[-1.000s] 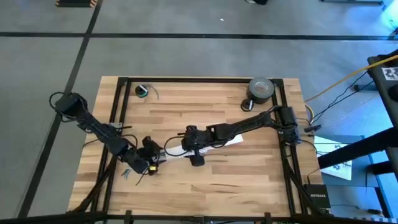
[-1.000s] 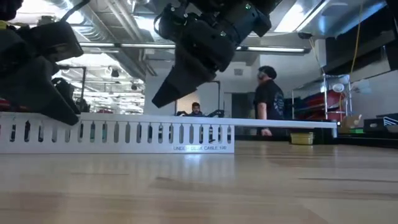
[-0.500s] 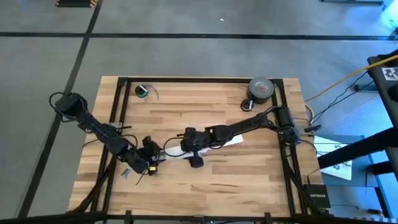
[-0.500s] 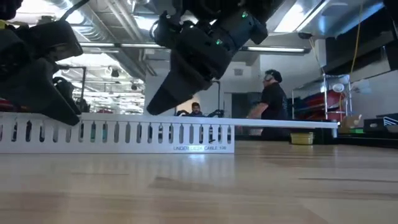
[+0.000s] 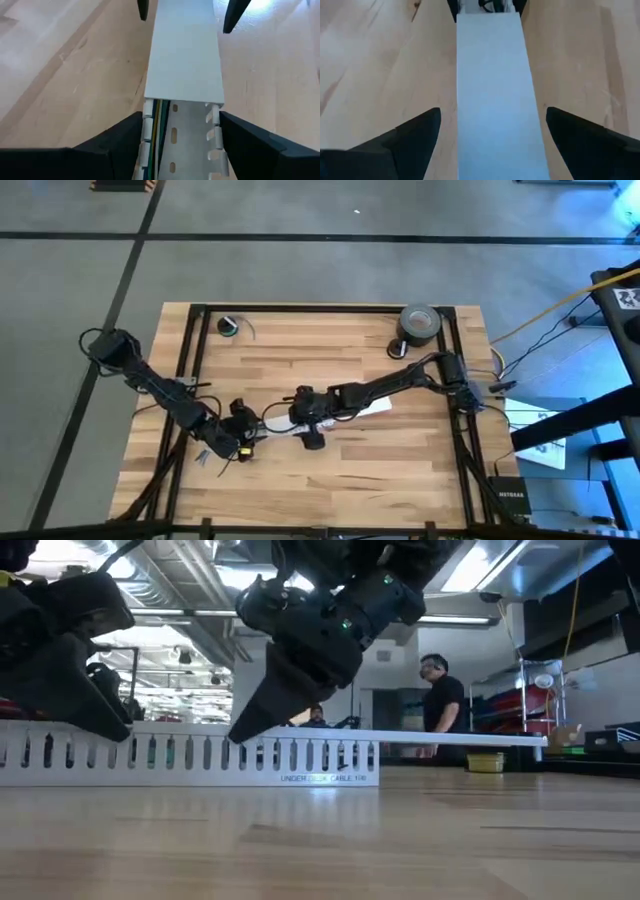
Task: Ziptie cables
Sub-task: Close the white cable duct
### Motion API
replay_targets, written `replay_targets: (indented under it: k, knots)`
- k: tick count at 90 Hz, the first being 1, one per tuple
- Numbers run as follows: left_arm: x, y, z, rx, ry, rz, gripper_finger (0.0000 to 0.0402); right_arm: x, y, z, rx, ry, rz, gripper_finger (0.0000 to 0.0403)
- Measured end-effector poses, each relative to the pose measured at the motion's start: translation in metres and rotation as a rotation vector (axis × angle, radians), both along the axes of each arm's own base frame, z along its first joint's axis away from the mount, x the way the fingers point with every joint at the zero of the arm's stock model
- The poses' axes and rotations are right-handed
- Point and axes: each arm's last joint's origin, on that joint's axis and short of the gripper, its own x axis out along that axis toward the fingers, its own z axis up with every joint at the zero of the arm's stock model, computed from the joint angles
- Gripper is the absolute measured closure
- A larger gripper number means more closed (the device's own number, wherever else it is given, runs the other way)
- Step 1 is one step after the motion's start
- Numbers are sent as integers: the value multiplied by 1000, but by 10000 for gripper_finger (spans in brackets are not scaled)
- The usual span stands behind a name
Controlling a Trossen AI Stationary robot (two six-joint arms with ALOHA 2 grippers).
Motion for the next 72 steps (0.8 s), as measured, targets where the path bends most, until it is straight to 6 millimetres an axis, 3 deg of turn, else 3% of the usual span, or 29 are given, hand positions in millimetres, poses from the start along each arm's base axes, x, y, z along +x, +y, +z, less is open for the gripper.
replay_targets:
  k: [37,72]
  knots:
    - [0,0,0,2,0,-5,165,2,2,2,22,-29,22,161]
    - [0,-1,0,11,-1,-16,165,2,2,2,42,-33,35,174]
